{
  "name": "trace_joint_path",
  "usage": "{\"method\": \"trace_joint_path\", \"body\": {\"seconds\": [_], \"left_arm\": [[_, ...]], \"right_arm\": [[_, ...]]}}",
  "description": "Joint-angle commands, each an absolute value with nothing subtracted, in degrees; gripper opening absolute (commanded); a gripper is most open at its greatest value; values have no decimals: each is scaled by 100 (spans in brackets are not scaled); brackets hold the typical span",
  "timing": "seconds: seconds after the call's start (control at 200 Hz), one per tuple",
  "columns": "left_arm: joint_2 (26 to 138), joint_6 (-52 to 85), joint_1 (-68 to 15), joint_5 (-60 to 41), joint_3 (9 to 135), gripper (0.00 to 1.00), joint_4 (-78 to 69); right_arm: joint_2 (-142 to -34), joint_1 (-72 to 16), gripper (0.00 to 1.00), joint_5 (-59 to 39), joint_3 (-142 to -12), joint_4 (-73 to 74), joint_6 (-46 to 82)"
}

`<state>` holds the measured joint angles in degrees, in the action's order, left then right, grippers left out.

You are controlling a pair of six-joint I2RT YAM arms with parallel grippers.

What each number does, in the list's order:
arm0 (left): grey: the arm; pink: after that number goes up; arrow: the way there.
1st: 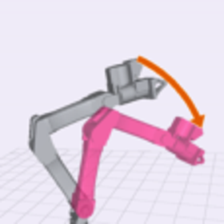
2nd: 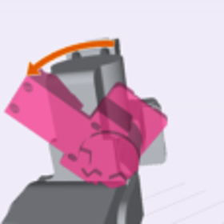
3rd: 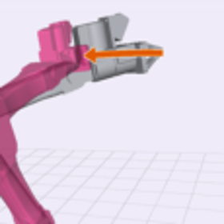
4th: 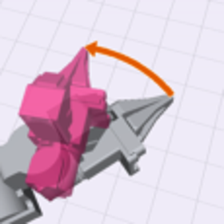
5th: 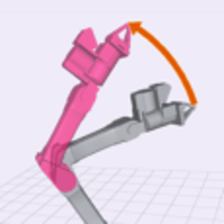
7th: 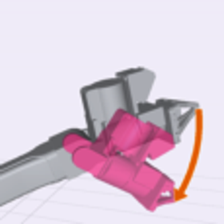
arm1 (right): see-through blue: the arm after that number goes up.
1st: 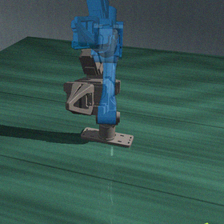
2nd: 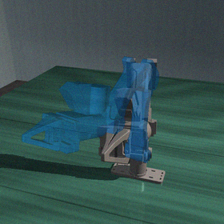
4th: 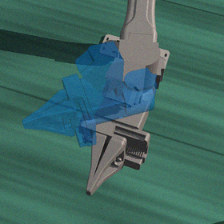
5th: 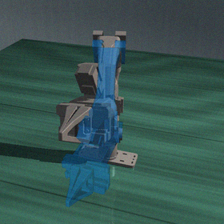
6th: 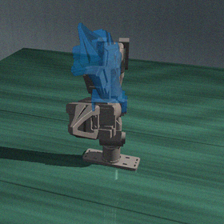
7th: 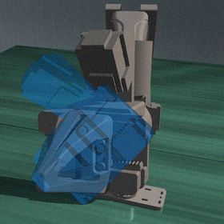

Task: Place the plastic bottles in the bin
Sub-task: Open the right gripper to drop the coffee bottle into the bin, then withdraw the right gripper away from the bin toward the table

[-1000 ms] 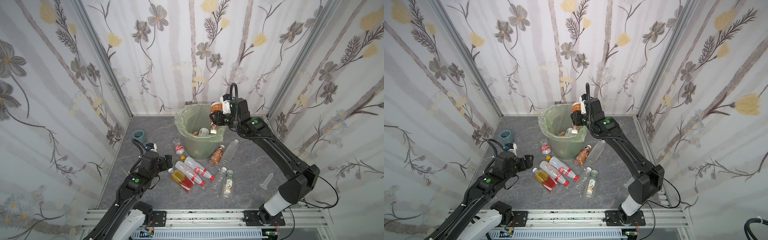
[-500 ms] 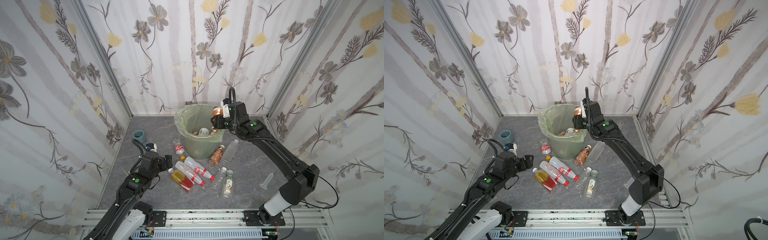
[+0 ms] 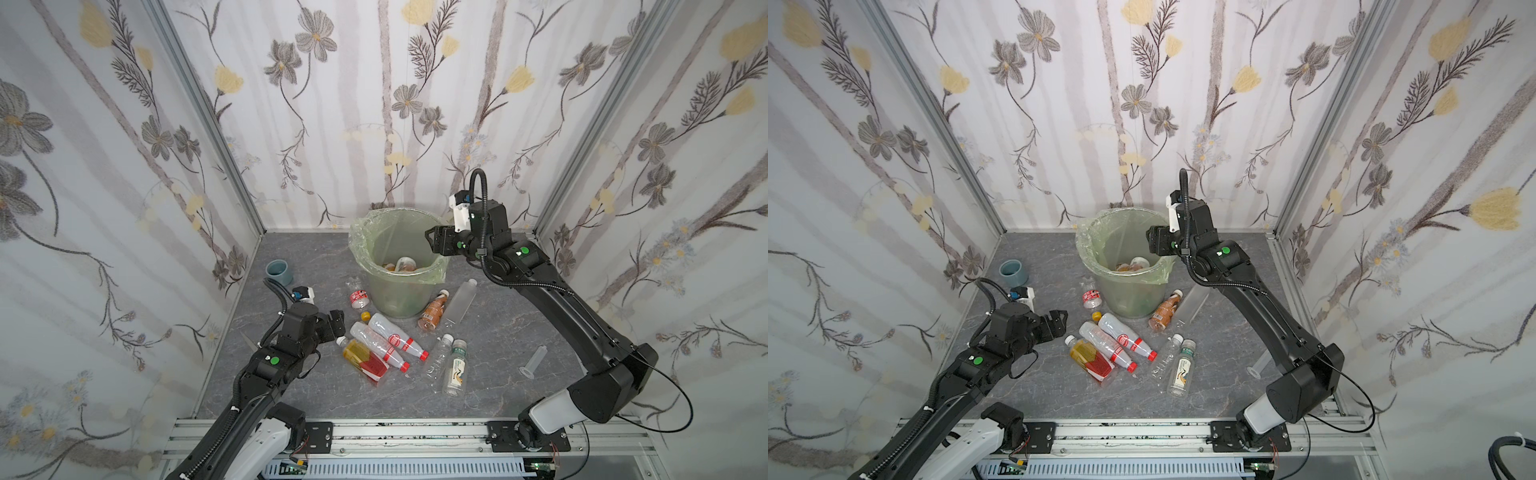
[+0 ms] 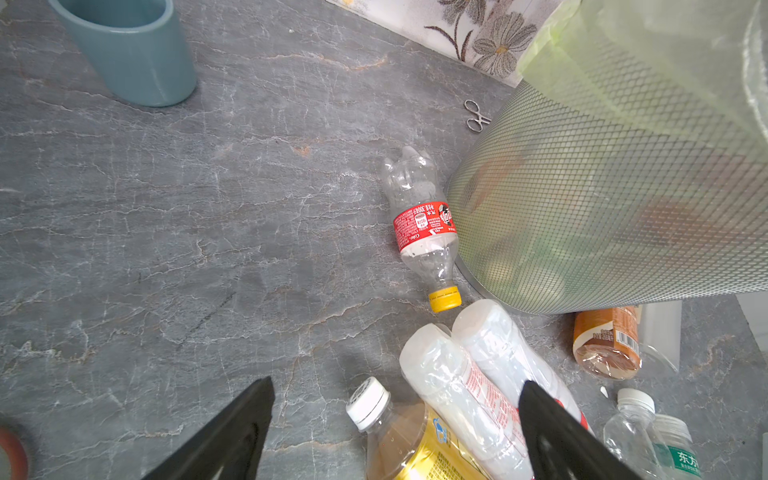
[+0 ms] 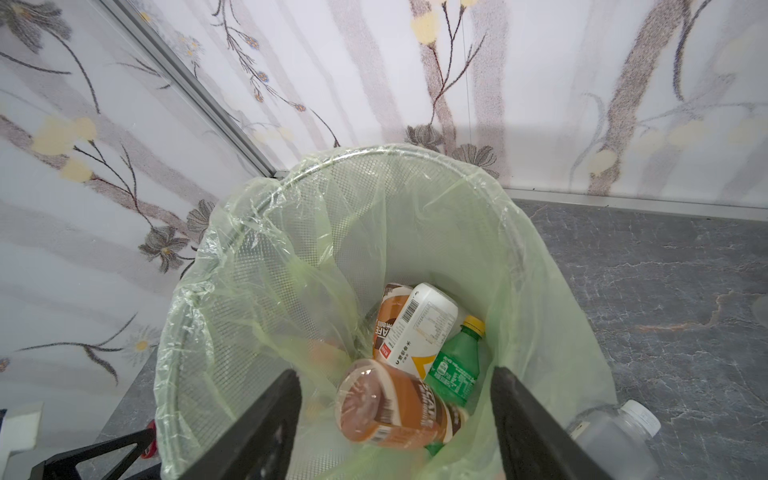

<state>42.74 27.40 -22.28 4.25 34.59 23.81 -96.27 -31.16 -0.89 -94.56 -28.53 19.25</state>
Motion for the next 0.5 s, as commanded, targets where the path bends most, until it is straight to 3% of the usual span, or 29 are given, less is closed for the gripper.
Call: {"method": "trace_joint_path", "body": {"seconds": [0.0, 0.495], "left_arm": [[4296, 2760, -2225, 436, 3437, 94, 2250], [4476, 2962, -2294, 265, 3410, 94, 2250]], "right_arm": [[-9471, -3121, 74, -41, -9441, -2851, 1793], [-7433, -2857, 81, 294, -7338, -2619, 1735]]}}
